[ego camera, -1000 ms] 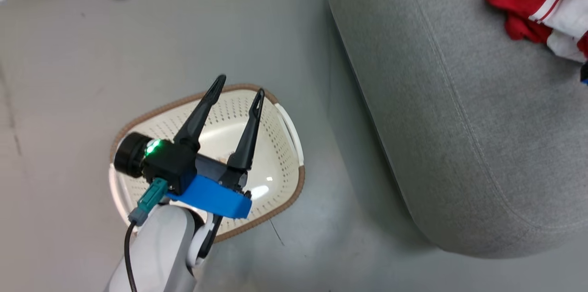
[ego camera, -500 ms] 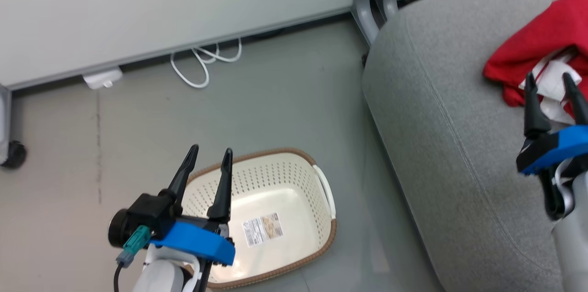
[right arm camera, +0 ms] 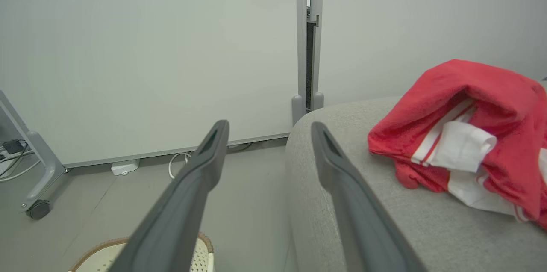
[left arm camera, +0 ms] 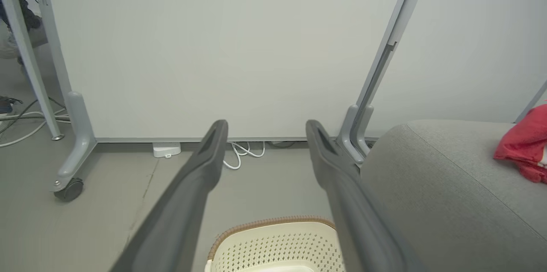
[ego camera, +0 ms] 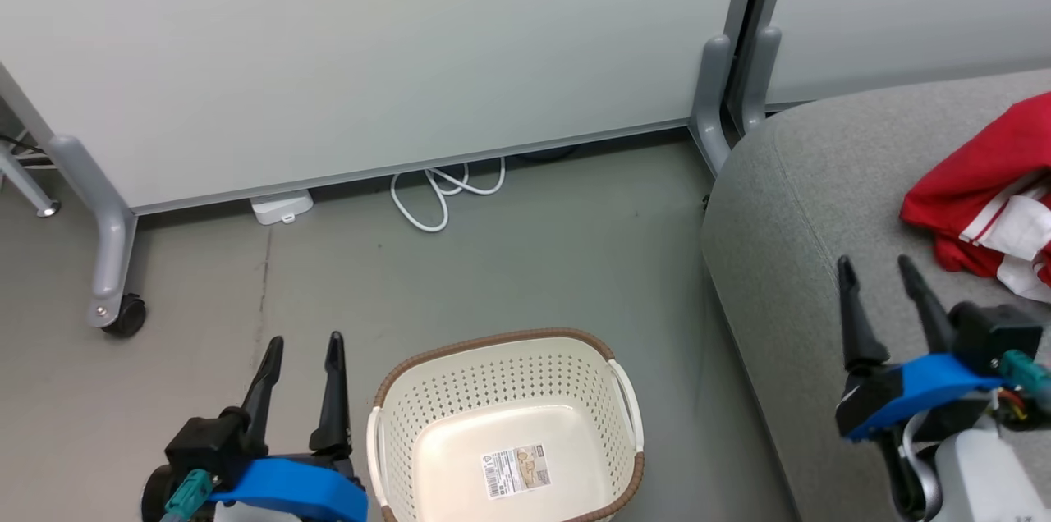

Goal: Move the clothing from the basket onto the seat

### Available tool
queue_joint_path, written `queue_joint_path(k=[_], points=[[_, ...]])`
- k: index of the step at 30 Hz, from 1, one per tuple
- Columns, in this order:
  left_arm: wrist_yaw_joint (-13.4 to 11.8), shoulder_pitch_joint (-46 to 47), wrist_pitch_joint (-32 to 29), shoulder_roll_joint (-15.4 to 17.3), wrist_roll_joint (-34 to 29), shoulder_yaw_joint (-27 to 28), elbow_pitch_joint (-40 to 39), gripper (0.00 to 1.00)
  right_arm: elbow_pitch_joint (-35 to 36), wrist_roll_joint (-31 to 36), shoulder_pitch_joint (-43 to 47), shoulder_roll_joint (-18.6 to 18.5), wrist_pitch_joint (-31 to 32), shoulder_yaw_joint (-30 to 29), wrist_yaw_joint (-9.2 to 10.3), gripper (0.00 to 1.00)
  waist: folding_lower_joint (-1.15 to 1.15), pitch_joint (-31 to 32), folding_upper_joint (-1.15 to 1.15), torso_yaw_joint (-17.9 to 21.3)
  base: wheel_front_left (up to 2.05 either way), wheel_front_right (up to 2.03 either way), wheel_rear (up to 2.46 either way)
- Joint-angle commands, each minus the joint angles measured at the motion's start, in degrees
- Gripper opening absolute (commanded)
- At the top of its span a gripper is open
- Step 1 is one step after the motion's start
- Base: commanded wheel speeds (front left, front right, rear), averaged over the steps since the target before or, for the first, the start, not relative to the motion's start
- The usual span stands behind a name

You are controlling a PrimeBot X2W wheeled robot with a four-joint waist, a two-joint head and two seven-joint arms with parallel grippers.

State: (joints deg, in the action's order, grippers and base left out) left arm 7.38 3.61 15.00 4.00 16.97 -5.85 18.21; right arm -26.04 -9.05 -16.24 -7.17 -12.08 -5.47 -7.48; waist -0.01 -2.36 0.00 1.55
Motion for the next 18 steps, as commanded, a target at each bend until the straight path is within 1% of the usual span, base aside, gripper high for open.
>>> queue_joint_path(k=[1, 8, 18], points=[[0.11, -0.95, 0.27, -0.07, -0.36, 1.2, 0.04, 1.0, 1.39, 0.4, 2.34, 1.05, 0.76, 0.71, -0.02, 1.0, 0.01, 0.62, 0.0, -0.47, 0.0, 0.0, 0.0], [0.11, -2.81, 0.27, -0.33, -0.75, 3.3, 0.74, 1.0, 4.17, 0.64, 6.31, 2.88, 1.67, 0.85, -0.03, 1.0, 0.01, 1.98, 0.0, -1.1, 0.0, 0.0, 0.0], [0.11, -4.0, 0.27, -0.82, -1.31, 4.59, 1.0, 1.0, 6.15, 0.94, 8.96, 4.1, 2.99, 0.89, -0.03, 1.0, 0.01, 3.13, 0.0, -1.51, 0.0, 0.0, 0.0]])
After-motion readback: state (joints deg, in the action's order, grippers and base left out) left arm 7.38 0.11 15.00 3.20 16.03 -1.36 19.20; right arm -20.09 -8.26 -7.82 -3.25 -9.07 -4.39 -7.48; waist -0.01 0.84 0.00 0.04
